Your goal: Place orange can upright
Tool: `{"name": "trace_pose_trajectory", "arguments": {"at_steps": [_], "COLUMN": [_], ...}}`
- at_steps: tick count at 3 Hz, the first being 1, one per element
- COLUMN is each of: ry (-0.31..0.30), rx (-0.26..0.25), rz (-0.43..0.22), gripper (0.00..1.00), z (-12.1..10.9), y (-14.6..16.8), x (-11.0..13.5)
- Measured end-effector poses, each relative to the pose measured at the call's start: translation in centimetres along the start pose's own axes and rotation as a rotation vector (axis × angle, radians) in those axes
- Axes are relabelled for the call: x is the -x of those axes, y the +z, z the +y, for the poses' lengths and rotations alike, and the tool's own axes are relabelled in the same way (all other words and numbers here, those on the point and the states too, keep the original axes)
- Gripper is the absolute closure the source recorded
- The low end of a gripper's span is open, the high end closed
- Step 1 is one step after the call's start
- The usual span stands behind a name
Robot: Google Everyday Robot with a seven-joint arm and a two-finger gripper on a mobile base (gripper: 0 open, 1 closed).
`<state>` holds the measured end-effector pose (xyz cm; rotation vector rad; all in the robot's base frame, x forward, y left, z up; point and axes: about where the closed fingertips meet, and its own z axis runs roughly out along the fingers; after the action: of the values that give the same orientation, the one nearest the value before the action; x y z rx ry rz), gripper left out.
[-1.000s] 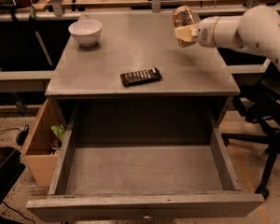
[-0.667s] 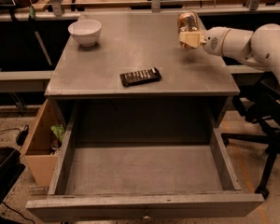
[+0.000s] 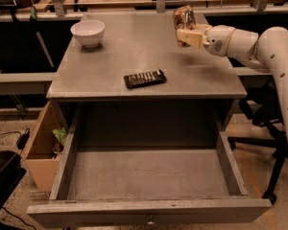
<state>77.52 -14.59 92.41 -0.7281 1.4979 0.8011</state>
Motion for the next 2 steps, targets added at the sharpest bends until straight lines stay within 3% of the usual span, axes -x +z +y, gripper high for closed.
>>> {"name": "trace_pose_trajectory", "arguments": {"at_steps": [2], "ry": [0.016], "rx": [-0.015], "rz": [0.017], "gripper": [1.00], "z": [-0.2], "y": [0.5], "x": [-1.4]}}
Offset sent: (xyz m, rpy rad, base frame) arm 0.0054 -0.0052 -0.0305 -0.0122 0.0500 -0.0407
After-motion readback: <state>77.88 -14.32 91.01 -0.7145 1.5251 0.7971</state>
